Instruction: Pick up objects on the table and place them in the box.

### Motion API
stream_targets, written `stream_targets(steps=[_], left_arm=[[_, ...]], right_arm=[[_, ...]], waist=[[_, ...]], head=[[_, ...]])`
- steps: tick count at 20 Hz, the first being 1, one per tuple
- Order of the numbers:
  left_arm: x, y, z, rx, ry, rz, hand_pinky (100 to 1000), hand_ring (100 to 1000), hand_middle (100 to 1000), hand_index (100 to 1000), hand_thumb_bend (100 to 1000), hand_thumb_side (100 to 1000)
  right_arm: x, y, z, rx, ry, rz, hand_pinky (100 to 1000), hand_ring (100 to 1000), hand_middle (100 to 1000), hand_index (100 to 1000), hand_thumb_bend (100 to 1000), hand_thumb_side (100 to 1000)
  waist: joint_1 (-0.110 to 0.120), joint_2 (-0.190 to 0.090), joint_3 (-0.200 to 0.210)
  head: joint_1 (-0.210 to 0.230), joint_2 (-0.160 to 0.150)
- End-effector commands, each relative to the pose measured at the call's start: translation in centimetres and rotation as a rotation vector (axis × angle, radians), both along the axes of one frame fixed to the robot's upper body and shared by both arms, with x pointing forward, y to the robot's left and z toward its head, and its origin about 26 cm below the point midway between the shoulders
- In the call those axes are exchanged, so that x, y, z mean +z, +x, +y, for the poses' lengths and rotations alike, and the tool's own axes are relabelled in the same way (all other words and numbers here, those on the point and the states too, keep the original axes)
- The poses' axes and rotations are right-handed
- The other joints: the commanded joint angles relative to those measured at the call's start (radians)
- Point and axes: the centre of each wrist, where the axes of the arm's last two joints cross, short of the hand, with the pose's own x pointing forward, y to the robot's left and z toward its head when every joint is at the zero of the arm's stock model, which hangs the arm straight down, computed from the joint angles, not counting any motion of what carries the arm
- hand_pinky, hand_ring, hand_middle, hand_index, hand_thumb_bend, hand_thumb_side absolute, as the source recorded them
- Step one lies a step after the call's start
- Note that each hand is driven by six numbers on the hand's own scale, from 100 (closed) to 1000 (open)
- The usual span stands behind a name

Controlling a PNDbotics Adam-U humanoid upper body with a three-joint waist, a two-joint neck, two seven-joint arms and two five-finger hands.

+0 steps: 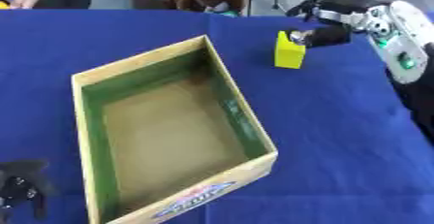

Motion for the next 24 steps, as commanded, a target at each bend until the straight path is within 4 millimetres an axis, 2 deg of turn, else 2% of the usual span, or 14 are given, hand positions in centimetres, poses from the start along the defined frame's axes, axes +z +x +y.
stream_targets(steps=[1,3,5,8,9,10,11,12,13,14,15,17,18,24], left_arm=[[0.5,-0.2,0.2,-0.001,0.014,-0.018,226,439,423,657,100,999],[0.5,-0.2,0.2,-0.004,0.015,-0.019,226,439,423,657,100,995],[0.5,-0.2,0.2,-0.005,0.016,-0.020,225,440,423,657,100,986],[0.5,-0.2,0.2,-0.003,0.019,-0.020,225,440,423,657,100,975],[0.5,-0.2,0.2,-0.003,0.019,-0.020,225,440,423,657,100,970],[0.5,-0.2,0.2,-0.003,0.020,-0.020,225,441,423,657,100,970],[0.5,-0.2,0.2,-0.003,0.020,-0.020,225,441,423,657,100,963],[0.5,-0.2,0.2,-0.003,0.021,-0.020,225,441,423,658,100,955],[0.5,-0.2,0.2,-0.003,0.021,-0.020,226,441,423,658,100,948],[0.5,-0.2,0.3,-0.002,0.022,-0.019,226,441,423,658,100,944],[0.5,-0.2,0.3,-0.001,0.022,-0.018,226,441,423,658,100,945],[0.5,-0.2,0.3,-0.001,0.023,-0.017,226,442,423,658,100,946],[0.5,-0.2,0.3,-0.002,0.024,-0.017,226,442,423,657,100,946],[0.5,-0.2,0.2,-0.001,0.028,-0.019,226,442,423,657,100,943]], right_arm=[[1.4,-1.1,-0.6,0.007,-0.032,-0.008,900,873,943,1000,133,1000],[1.3,-1.3,-0.8,0.012,-0.045,0.016,898,867,938,1000,161,1000],[1.4,-1.4,-1.1,0.013,-0.017,0.007,891,854,926,1000,130,1000],[1.3,-1.4,-1.3,0.014,0.003,0.011,910,876,946,1000,140,1000],[1.1,-1.3,-1.3,0.013,-0.012,0.026,923,885,950,1000,100,957],[0.9,-1.3,-1.4,0.013,-0.029,0.043,926,886,950,1000,100,835],[0.8,-1.2,-1.4,0.014,-0.041,0.062,932,886,949,1000,100,602],[0.7,-1.2,-1.4,0.014,-0.047,0.080,934,886,950,1000,100,459],[0.7,-1.2,-1.5,0.013,-0.049,0.092,937,887,950,1000,100,403],[0.7,-1.3,-1.5,0.014,-0.047,0.099,939,886,950,1000,100,418],[0.8,-1.3,-1.5,0.016,-0.045,0.103,938,885,950,1000,100,638],[1.0,-1.5,-1.4,0.026,-0.039,0.095,941,888,957,1000,100,915],[1.0,-1.5,-1.4,0.028,-0.037,0.093,940,889,961,1000,126,1000],[0.3,-1.2,-1.7,-0.011,-0.065,0.080,939,899,974,1000,215,1000]], waist=[[0.000,-0.035,-0.003],[0.001,-0.036,-0.002],[0.002,-0.037,-0.001],[0.002,-0.037,0.000],[0.001,-0.036,0.000],[0.001,-0.036,-0.001],[0.001,-0.036,-0.001],[0.002,-0.035,-0.001],[0.002,-0.036,-0.001],[0.002,-0.036,0.000],[0.002,-0.036,0.000],[0.001,-0.036,-0.001],[0.000,-0.036,-0.001],[-0.003,-0.034,0.002]], head=[[0.004,-0.001],[0.005,-0.001],[0.005,0.000],[0.005,0.001],[0.005,0.001],[0.004,0.002],[0.004,0.002],[0.004,0.002],[0.004,0.003],[0.004,0.002],[0.004,0.002],[0.004,0.002],[0.004,0.001],[0.001,-0.004]])
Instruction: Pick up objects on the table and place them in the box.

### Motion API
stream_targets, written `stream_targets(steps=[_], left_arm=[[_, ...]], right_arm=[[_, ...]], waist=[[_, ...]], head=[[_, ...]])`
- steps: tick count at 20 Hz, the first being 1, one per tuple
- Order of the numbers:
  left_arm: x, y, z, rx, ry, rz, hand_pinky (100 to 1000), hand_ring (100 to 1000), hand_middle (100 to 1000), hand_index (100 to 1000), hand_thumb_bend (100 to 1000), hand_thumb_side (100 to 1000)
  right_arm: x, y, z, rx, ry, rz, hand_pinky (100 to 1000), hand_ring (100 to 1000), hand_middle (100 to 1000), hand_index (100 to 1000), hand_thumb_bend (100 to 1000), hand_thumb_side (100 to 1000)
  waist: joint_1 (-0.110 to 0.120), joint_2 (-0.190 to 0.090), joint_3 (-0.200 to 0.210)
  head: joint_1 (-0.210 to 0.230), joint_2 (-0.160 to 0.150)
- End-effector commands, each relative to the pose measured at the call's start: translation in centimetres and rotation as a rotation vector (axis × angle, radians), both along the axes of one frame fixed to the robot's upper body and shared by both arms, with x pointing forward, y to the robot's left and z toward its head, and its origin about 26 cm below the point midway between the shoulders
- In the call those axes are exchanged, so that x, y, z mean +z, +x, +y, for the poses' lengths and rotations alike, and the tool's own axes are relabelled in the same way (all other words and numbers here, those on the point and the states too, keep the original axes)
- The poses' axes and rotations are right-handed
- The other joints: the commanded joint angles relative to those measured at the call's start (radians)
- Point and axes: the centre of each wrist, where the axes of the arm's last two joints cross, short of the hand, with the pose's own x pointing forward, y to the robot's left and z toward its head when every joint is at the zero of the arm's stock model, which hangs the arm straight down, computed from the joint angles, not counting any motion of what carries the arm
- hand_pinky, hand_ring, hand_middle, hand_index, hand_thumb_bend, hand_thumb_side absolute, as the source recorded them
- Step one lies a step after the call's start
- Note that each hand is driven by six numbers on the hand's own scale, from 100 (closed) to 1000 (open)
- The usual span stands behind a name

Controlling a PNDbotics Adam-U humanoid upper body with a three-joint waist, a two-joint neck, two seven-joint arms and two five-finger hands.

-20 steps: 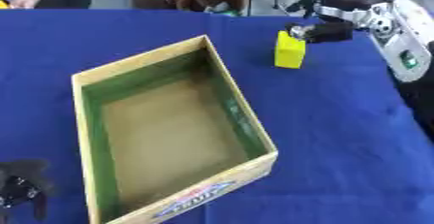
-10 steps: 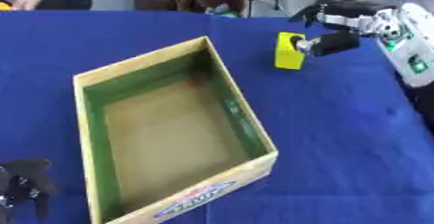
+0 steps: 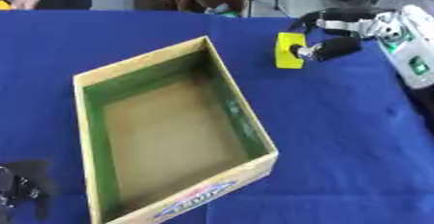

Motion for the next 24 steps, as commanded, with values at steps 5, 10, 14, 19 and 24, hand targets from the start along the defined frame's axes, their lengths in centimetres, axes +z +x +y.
stream_targets(steps=[5,10,14,19,24], left_arm=[[0.5,-0.2,0.2,0.000,0.010,-0.022,228,442,423,657,100,970],[0.5,-0.2,0.2,0.002,0.010,-0.021,228,443,424,657,100,967],[0.6,-0.2,0.2,0.002,0.016,-0.020,228,443,423,657,100,939],[0.6,-0.2,0.1,0.002,0.014,-0.020,229,443,423,657,100,957],[0.6,-0.2,0.1,0.002,0.011,-0.017,230,443,423,656,100,968]], right_arm=[[0.8,-0.2,-0.7,-0.060,-0.069,-0.070,935,902,973,1000,274,1000],[0.3,0.2,-0.4,-0.047,-0.105,-0.040,951,911,994,1000,243,1000],[0.2,-0.1,-0.5,-0.028,-0.117,-0.014,955,905,990,1000,207,906],[0.0,0.1,-0.3,-0.032,-0.117,-0.007,934,894,968,1000,214,900],[-0.2,0.3,0.3,-0.018,-0.114,-0.048,900,871,903,1000,204,897]], waist=[[-0.002,-0.026,0.003],[-0.003,-0.023,0.004],[-0.005,-0.022,0.002],[-0.005,-0.021,0.005],[-0.005,-0.017,0.007]], head=[[-0.005,-0.006],[-0.006,-0.003],[-0.005,-0.005],[-0.009,-0.010],[-0.013,-0.010]])
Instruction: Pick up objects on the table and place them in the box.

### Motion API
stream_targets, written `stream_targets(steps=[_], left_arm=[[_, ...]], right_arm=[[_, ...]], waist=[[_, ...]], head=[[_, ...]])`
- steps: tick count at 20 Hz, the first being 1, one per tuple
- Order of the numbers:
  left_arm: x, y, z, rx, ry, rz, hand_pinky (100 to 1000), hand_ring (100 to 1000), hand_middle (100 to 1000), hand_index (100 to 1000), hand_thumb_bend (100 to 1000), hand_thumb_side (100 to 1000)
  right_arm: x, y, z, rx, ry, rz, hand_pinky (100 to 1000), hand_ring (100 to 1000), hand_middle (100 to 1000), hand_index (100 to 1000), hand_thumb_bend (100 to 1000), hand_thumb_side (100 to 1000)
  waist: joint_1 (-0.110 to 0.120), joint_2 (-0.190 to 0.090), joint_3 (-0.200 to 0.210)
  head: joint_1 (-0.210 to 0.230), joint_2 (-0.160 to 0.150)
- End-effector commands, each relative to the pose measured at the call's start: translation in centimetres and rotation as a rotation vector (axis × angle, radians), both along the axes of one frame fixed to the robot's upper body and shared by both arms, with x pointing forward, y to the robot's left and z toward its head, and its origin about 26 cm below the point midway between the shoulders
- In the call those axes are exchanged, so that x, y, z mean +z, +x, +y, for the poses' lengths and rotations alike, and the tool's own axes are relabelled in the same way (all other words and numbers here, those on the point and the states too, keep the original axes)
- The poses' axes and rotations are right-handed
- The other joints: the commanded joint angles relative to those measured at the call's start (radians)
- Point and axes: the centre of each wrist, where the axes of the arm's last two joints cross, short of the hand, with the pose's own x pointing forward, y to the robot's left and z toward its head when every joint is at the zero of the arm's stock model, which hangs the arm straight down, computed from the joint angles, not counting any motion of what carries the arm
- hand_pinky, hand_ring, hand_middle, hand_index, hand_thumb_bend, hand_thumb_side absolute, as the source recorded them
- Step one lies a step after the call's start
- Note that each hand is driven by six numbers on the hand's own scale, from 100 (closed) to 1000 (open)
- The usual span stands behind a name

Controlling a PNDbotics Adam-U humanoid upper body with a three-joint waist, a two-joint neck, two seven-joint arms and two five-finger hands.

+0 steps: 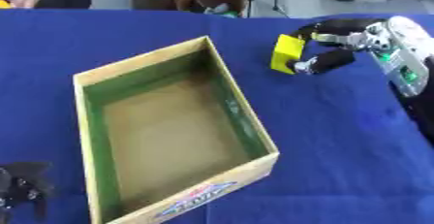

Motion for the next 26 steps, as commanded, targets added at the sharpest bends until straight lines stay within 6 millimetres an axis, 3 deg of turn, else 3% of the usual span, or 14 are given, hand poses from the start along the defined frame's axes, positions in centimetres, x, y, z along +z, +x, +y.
stream_targets(steps=[1,4,5,8,11,14,16,22,26], left_arm=[[0.5,-0.2,0.1,0.000,0.003,-0.020,230,443,423,656,100,970],[0.5,-0.2,0.1,0.001,0.003,-0.019,231,443,424,656,100,979],[0.5,-0.2,0.1,0.002,0.003,-0.019,231,443,424,656,100,979],[0.5,-0.2,0.1,0.001,0.005,-0.016,232,444,424,656,100,983],[0.5,-0.2,0.1,0.001,0.006,-0.016,233,444,424,655,100,982],[0.5,-0.2,0.1,0.000,0.007,-0.013,234,445,424,655,100,985],[0.4,-0.2,0.1,0.000,0.009,-0.010,234,445,424,655,100,986],[0.3,-0.1,0.1,-0.002,0.008,-0.005,236,445,425,655,100,985],[0.3,-0.1,0.1,-0.005,0.005,-0.001,237,446,426,655,100,983]], right_arm=[[1.2,-0.3,0.2,0.005,-0.014,-0.057,891,862,880,1000,195,885],[1.0,-0.3,0.3,0.008,-0.007,-0.092,853,819,758,888,123,848],[0.9,-0.2,0.3,0.010,-0.001,-0.102,853,819,758,888,123,848],[0.8,-0.2,0.4,0.014,0.024,-0.142,803,771,626,758,100,734],[0.6,-0.2,0.5,0.029,0.053,-0.174,768,719,537,638,100,471],[0.8,-0.3,0.6,0.038,0.097,-0.201,740,675,476,570,100,357],[1.0,-0.4,0.7,0.041,0.133,-0.226,724,653,454,547,100,321],[1.8,-1.0,1.4,0.075,0.238,-0.266,703,610,415,514,100,358],[3.1,-1.9,2.2,0.127,0.328,-0.298,681,577,390,493,100,315]], waist=[[0.001,-0.021,0.001],[0.000,-0.019,0.002],[0.000,-0.019,0.002],[-0.001,-0.019,0.002],[-0.001,-0.020,0.001],[0.000,-0.023,0.000],[0.000,-0.025,-0.002],[0.002,-0.037,-0.004],[0.003,-0.054,-0.010]], head=[[-0.004,-0.009],[-0.004,-0.008],[-0.005,-0.008],[-0.004,-0.006],[-0.005,-0.006],[-0.004,-0.006],[-0.004,-0.005],[0.001,0.003],[0.009,0.015]])
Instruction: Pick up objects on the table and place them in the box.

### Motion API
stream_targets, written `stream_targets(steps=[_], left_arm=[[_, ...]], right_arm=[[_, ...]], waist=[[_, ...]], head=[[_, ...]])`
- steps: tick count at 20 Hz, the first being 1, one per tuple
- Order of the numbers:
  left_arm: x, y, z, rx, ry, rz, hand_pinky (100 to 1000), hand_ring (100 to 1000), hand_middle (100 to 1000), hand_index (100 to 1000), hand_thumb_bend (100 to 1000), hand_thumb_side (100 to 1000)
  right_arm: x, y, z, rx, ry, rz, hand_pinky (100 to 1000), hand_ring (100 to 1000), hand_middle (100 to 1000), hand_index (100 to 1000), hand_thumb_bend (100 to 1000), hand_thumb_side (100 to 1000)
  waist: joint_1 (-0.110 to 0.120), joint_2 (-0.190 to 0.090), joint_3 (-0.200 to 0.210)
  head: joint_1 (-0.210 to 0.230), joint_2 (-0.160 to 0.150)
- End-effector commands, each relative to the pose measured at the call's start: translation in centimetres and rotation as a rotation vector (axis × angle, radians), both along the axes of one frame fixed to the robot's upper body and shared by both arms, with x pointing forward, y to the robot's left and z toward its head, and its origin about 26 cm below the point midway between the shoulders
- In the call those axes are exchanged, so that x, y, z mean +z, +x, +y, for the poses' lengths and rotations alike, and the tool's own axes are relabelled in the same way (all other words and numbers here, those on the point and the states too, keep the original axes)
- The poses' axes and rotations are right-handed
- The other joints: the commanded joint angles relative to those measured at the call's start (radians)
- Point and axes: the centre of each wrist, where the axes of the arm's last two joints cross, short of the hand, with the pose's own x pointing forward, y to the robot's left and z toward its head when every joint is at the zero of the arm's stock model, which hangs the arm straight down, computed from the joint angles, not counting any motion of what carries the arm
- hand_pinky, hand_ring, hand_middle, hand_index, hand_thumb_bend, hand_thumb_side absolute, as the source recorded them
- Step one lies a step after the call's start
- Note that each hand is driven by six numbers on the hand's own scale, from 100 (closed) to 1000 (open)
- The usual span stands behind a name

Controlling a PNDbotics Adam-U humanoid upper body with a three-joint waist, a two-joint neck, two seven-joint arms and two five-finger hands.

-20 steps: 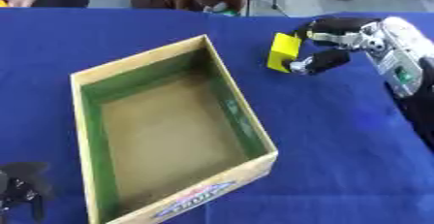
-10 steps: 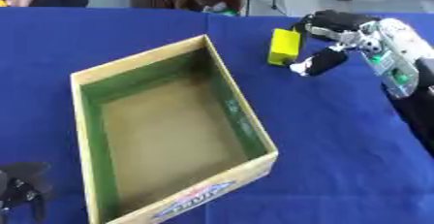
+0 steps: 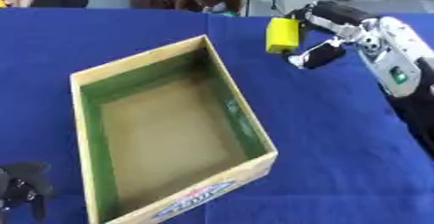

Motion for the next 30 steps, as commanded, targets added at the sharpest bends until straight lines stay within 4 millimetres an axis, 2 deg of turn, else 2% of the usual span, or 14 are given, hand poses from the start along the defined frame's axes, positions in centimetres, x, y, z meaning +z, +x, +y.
stream_targets(steps=[1,2,3,4,7,9,14,19,20,22,26,30], left_arm=[[0.3,-0.1,0.1,-0.003,-0.001,-0.009,237,446,426,655,100,984],[0.3,-0.1,0.1,-0.004,-0.001,-0.007,238,446,426,655,100,983],[0.3,-0.1,0.2,-0.005,-0.002,-0.005,238,446,426,655,100,982],[0.3,-0.1,0.2,-0.006,-0.004,-0.003,239,446,426,655,100,980],[0.3,-0.1,0.3,-0.009,-0.010,0.001,239,446,427,655,100,975],[0.3,-0.1,0.4,-0.011,-0.014,0.004,240,446,427,655,100,971],[0.4,-0.1,0.4,-0.021,-0.024,0.011,242,446,427,655,100,966],[0.5,-0.1,0.5,-0.030,-0.036,0.013,243,447,428,655,100,958],[0.5,-0.1,0.5,-0.029,-0.039,0.013,244,447,429,655,100,958],[0.5,-0.2,0.5,-0.029,-0.043,0.014,244,448,429,655,100,958],[0.6,-0.2,0.6,-0.022,-0.056,0.012,245,448,429,655,100,956],[0.7,-0.1,0.7,-0.010,-0.071,0.006,245,448,429,655,100,956]], right_arm=[[2.7,-1.5,0.5,0.046,0.070,-0.076,679,573,387,490,100,314],[3.0,-1.8,0.8,0.060,0.090,-0.086,677,567,381,484,100,318],[3.3,-2.0,1.1,0.075,0.107,-0.095,669,555,373,472,100,452],[3.6,-2.3,1.4,0.090,0.125,-0.104,664,549,367,468,100,281],[4.2,-3.2,2.6,0.146,0.162,-0.114,654,539,358,458,100,270],[4.6,-4.0,3.6,0.185,0.179,-0.122,631,521,343,433,100,198],[5.1,-6.2,8.3,0.318,0.169,-0.124,621,509,340,429,100,198],[4.2,-6.6,12.0,0.395,0.151,-0.067,614,504,335,423,100,198],[3.8,-6.5,12.7,0.404,0.141,-0.049,615,504,333,422,100,163],[3.0,-6.1,13.8,0.416,0.120,-0.016,614,502,332,421,100,198],[1.2,-5.4,15.7,0.435,0.088,0.051,613,499,330,419,100,200],[-0.5,-4.8,17.1,0.462,0.087,0.125,612,498,329,419,100,202]], waist=[[0.002,-0.040,-0.003],[0.002,-0.046,-0.004],[0.002,-0.053,-0.005],[0.002,-0.060,-0.006],[0.002,-0.080,-0.008],[0.000,-0.092,-0.008],[-0.004,-0.129,-0.007],[-0.006,-0.153,0.003],[-0.007,-0.156,0.005],[-0.007,-0.161,0.005],[-0.006,-0.164,0.002],[-0.007,-0.163,0.005]], head=[[0.008,0.009],[0.010,0.013],[0.012,0.017],[0.015,0.021],[0.023,0.036],[0.026,0.044],[0.021,0.064],[0.003,0.074],[-0.002,0.078],[-0.010,0.088],[-0.023,0.105],[-0.029,0.109]])
